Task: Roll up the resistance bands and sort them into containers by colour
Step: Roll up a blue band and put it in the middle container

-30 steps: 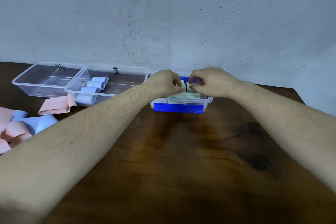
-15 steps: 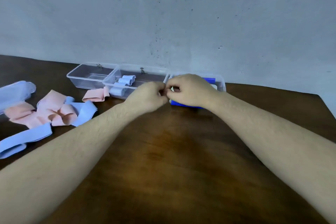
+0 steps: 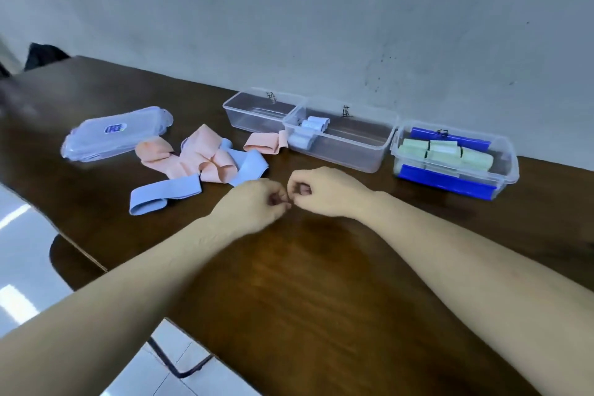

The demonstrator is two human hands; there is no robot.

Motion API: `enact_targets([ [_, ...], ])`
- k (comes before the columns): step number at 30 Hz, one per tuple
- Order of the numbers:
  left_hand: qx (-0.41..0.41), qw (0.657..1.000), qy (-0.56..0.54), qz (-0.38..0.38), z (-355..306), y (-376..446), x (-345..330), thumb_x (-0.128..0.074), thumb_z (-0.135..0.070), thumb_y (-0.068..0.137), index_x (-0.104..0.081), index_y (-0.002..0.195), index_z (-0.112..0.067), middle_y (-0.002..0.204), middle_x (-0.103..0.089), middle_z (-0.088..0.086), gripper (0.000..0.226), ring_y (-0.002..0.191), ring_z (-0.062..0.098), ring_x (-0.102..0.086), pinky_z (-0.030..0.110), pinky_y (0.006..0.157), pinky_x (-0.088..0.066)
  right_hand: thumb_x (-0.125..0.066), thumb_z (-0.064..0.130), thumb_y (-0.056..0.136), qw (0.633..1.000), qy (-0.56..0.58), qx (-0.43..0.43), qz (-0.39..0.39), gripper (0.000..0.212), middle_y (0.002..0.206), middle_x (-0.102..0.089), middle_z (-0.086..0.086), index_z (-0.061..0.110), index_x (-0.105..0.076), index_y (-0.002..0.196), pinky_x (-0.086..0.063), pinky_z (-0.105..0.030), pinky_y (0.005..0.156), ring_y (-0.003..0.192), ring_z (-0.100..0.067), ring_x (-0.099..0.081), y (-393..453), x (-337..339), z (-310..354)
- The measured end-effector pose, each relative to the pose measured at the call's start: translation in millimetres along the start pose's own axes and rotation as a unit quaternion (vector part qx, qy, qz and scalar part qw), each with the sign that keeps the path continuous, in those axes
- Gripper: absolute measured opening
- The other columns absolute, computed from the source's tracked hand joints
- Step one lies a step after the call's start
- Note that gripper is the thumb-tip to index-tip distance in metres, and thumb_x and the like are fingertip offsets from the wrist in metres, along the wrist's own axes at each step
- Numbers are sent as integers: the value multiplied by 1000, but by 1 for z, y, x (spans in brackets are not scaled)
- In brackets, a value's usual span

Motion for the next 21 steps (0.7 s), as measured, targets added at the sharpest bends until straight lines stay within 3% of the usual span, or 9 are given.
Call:
enact_targets([
  [5,-18,999,20,-35,62,6,10,-65,-37,90,-66,105,-32,105,-56,-10,16,101,11,-52,30,90,-49,-61,32,91,999,21,-48,-9,22,97,-62,10,33,-64,113,-51,-36,76,88,-13,-59,49,-23,20],
  [8,-16,998,-2,-61,94,18,15,-64,-32,90,-61,113,-30,114,-49,-8,23,105,13,-46,28,87,-43,-60,23,91,994,43,-90,-45,39,119,-60,2,29,-58,130,-48,-32,80,96,-16,-58,79,-36,28],
  [10,-31,998,-5,-63,112,28,17,-64,-31,89,-60,116,-30,120,-51,-6,28,107,17,-48,29,87,-44,-54,10,90,990,42,-110,-76,53,140,-51,-3,27,-52,140,-46,-33,94,112,-22,-55,96,-42,32],
  [13,-54,997,-22,-60,131,40,20,-64,-28,87,-60,116,-28,118,-55,-5,30,108,19,-51,30,88,-45,-49,-1,87,990,-16,-119,-75,72,157,-36,5,31,-41,150,-35,-39,114,138,-24,-38,115,-47,35],
  [17,-51,997,-48,-43,141,52,21,-66,-34,87,-58,118,-28,115,-55,-4,33,106,20,-53,29,86,-45,-54,5,89,989,-104,-97,-29,70,160,-34,8,30,-37,153,-29,-38,118,144,-19,-29,130,-54,32],
  [21,-31,997,-65,-9,149,55,18,-71,-44,83,-51,129,-24,119,-56,-1,54,108,19,-55,33,89,-47,-52,19,95,983,-155,-87,-46,47,145,-55,7,29,-54,141,-35,-40,110,131,-21,-46,132,-56,32],
])
Point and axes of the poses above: each hand's wrist, its own y-axis towards the middle knuckle, its own x-axis out of the back of the hand, z = x × y, the point moved 1 cm from there along y, towards the middle knuckle
